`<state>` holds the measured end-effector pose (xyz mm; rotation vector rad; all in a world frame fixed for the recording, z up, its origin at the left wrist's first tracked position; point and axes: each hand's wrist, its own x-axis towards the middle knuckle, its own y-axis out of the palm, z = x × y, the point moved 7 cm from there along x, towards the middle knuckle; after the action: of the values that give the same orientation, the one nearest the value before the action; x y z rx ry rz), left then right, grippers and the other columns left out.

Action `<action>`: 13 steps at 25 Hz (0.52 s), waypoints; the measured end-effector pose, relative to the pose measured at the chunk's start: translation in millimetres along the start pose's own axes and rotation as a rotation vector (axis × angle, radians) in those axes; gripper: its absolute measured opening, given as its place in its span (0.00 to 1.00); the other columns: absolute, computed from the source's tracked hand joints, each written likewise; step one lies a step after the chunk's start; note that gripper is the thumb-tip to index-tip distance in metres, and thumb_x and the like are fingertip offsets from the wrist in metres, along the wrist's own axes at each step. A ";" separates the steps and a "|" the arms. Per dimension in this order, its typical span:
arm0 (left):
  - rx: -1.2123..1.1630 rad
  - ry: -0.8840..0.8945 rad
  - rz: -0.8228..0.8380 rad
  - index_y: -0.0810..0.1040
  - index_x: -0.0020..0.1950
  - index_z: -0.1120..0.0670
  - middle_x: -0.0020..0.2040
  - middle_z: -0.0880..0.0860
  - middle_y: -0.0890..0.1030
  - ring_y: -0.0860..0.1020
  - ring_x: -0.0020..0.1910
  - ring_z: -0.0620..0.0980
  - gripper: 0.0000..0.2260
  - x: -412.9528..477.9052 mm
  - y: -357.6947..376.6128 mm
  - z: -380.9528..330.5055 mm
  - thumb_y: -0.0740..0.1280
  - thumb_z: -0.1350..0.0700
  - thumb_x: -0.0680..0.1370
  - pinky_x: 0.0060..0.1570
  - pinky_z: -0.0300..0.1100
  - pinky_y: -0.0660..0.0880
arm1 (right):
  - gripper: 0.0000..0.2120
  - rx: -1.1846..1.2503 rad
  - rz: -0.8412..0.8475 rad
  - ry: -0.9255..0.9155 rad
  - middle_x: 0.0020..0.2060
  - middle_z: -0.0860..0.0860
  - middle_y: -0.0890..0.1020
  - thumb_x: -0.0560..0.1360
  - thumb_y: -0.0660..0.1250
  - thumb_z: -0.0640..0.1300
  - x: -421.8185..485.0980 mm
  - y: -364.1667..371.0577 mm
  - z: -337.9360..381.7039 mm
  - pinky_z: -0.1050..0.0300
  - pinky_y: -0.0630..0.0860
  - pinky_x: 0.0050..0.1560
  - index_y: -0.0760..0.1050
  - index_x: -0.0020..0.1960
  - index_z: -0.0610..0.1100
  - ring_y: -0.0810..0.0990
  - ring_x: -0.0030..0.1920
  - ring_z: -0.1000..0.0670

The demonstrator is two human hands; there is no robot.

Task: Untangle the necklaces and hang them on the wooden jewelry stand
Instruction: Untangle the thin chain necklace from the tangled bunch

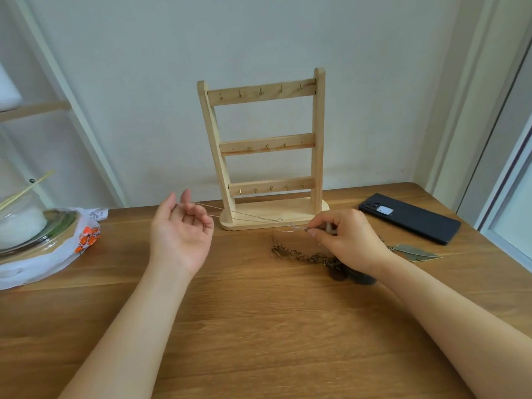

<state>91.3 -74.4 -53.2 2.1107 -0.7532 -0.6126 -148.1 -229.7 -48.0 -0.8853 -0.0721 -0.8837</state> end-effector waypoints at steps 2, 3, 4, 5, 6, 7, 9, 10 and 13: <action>0.116 0.049 -0.012 0.81 0.61 0.55 0.50 0.50 0.83 0.85 0.48 0.48 0.13 0.2 -0.4 1.2 0.67 0.53 0.79 0.49 0.40 0.77 | 0.05 0.015 -0.003 -0.010 0.41 0.59 0.83 0.78 0.71 0.43 -0.8 2.1 3.4 0.75 0.73 0.44 0.85 0.52 0.48 0.79 0.44 0.66; 0.165 0.071 -0.036 0.81 0.63 0.56 0.54 0.51 0.84 0.85 0.52 0.51 0.14 -0.5 -1.3 1.2 0.67 0.54 0.79 0.52 0.42 0.79 | 0.05 0.024 -0.008 -0.012 0.41 0.59 0.84 0.78 0.71 0.43 -1.3 2.8 4.6 0.75 0.73 0.45 0.85 0.52 0.48 0.79 0.45 0.66; 0.192 0.087 -0.064 0.80 0.64 0.57 0.57 0.52 0.84 0.85 0.53 0.53 0.14 -2.2 -2.3 0.5 0.67 0.55 0.79 0.53 0.44 0.80 | 0.05 0.029 -0.012 -0.014 0.41 0.58 0.84 0.78 0.71 0.43 -2.0 3.3 5.7 0.74 0.73 0.45 0.85 0.52 0.48 0.80 0.46 0.65; 0.204 0.098 -0.098 0.79 0.64 0.57 0.58 0.54 0.84 0.86 0.53 0.54 0.14 -3.4 -4.1 -0.4 0.67 0.56 0.79 0.54 0.45 0.81 | 0.06 0.025 -0.012 -0.020 0.41 0.58 0.84 0.78 0.71 0.44 -2.4 4.1 6.5 0.74 0.74 0.46 0.85 0.53 0.48 0.80 0.46 0.64; 0.203 0.105 -0.131 0.79 0.64 0.58 0.58 0.55 0.84 0.86 0.51 0.54 0.14 -3.3 -6.6 -1.3 0.67 0.57 0.79 0.53 0.45 0.82 | 0.06 0.020 -0.010 -0.028 0.42 0.58 0.84 0.78 0.71 0.44 -2.5 4.7 7.7 0.73 0.74 0.46 0.85 0.53 0.48 0.80 0.46 0.64; 0.198 0.114 -0.156 0.78 0.64 0.58 0.58 0.55 0.84 0.86 0.48 0.53 0.15 -3.1 -7.9 -1.4 0.67 0.58 0.79 0.50 0.42 0.82 | 0.06 0.016 -0.007 -0.032 0.42 0.57 0.84 0.78 0.71 0.44 -2.5 5.1 8.3 0.73 0.74 0.46 0.84 0.53 0.49 0.80 0.46 0.63; 0.270 0.159 -0.200 0.78 0.63 0.56 0.53 0.53 0.85 0.85 0.38 0.47 0.13 -5.0 -8.6 -1.6 0.68 0.59 0.78 0.37 0.37 0.79 | 0.06 0.019 -0.001 -0.033 0.43 0.56 0.85 0.78 0.71 0.45 -3.0 6.5 10.6 0.72 0.75 0.47 0.84 0.54 0.50 0.81 0.46 0.61; 0.380 0.202 -0.221 0.78 0.63 0.54 0.49 0.52 0.85 0.83 0.34 0.46 0.13 -6.8 -8.2 -2.8 0.68 0.59 0.78 0.33 0.36 0.77 | 0.07 0.022 0.002 -0.033 0.43 0.56 0.85 0.77 0.72 0.46 -4.0 7.6 11.9 0.71 0.76 0.47 0.84 0.54 0.50 0.81 0.46 0.61; 0.684 0.304 -0.254 0.78 0.58 0.51 0.46 0.51 0.82 0.79 0.31 0.47 0.09 -8.2 -5.1 -8.4 0.67 0.59 0.79 0.30 0.37 0.74 | 0.07 0.029 0.001 -0.045 0.43 0.58 0.85 0.76 0.73 0.46 -5.1 7.8 17.5 0.71 0.76 0.47 0.85 0.54 0.50 0.82 0.46 0.61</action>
<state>92.4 -61.9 -51.2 2.8742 -0.5696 -0.1480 -140.9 -211.8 -43.6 -0.8778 -0.1236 -0.8603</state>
